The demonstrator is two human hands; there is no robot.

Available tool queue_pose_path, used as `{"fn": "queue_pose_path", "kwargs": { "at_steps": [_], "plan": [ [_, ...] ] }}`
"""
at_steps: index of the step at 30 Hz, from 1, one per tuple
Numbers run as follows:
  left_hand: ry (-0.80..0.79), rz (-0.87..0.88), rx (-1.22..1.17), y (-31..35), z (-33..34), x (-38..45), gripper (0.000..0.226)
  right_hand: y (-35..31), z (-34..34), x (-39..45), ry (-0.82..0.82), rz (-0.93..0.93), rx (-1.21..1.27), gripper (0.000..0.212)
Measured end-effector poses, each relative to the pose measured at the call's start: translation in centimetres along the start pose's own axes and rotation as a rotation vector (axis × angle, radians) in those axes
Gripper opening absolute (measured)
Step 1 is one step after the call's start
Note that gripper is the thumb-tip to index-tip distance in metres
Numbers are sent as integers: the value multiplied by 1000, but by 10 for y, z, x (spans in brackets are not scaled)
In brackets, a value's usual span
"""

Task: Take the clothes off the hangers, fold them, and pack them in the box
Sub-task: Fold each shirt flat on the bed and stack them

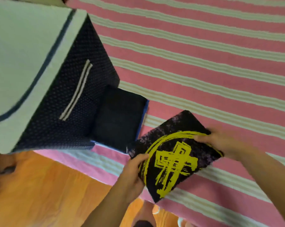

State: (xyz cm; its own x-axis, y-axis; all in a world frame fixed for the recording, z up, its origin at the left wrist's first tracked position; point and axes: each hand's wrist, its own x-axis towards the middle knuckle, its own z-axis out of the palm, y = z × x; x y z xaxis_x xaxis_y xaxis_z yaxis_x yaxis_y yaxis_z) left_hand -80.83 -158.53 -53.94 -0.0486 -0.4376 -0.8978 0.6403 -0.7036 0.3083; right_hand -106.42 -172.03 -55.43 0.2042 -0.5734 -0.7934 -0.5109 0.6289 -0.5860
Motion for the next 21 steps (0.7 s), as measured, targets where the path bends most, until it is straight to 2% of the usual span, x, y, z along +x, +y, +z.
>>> {"fn": "queue_pose_path", "kwargs": {
  "at_steps": [2, 4, 7, 10, 11, 12, 14, 16, 17, 19, 21],
  "plan": [
    [56, 122, -121, 26, -36, -28, 39, -73, 33, 10, -41, -208, -236, 20],
    [116, 258, -204, 55, -60, -39, 38, -143, 68, 25, -54, -365, -410, 25],
    [271, 371, -149, 86, -86, -21, 33, -201, 108, 69, 31, -508, -580, 39],
    [693, 321, 238, 78, -107, -4, 35, -197, 139, 106, 235, -522, -580, 58],
    [799, 389, 397, 71, -108, -7, 30, -186, 148, 109, 312, -503, -491, 60],
    [801, 535, 590, 65, -101, -14, 19, -173, 156, 107, 377, -485, -368, 60],
    [628, 954, 1050, 65, -81, -20, 6, -142, 169, 101, 420, -404, -175, 63],
    [491, 1232, 1471, 89, -64, 11, 30, -116, 178, 97, 389, -348, -85, 75],
    [530, 1223, 1640, 109, -57, 32, 46, -105, 179, 96, 377, -334, -68, 78],
    [631, 994, 1925, 147, -54, 73, 67, -94, 175, 93, 364, -337, -103, 76],
    [603, 893, 1988, 158, -75, 106, 73, -83, 166, 89, 358, -363, -154, 72]
  ]
}}
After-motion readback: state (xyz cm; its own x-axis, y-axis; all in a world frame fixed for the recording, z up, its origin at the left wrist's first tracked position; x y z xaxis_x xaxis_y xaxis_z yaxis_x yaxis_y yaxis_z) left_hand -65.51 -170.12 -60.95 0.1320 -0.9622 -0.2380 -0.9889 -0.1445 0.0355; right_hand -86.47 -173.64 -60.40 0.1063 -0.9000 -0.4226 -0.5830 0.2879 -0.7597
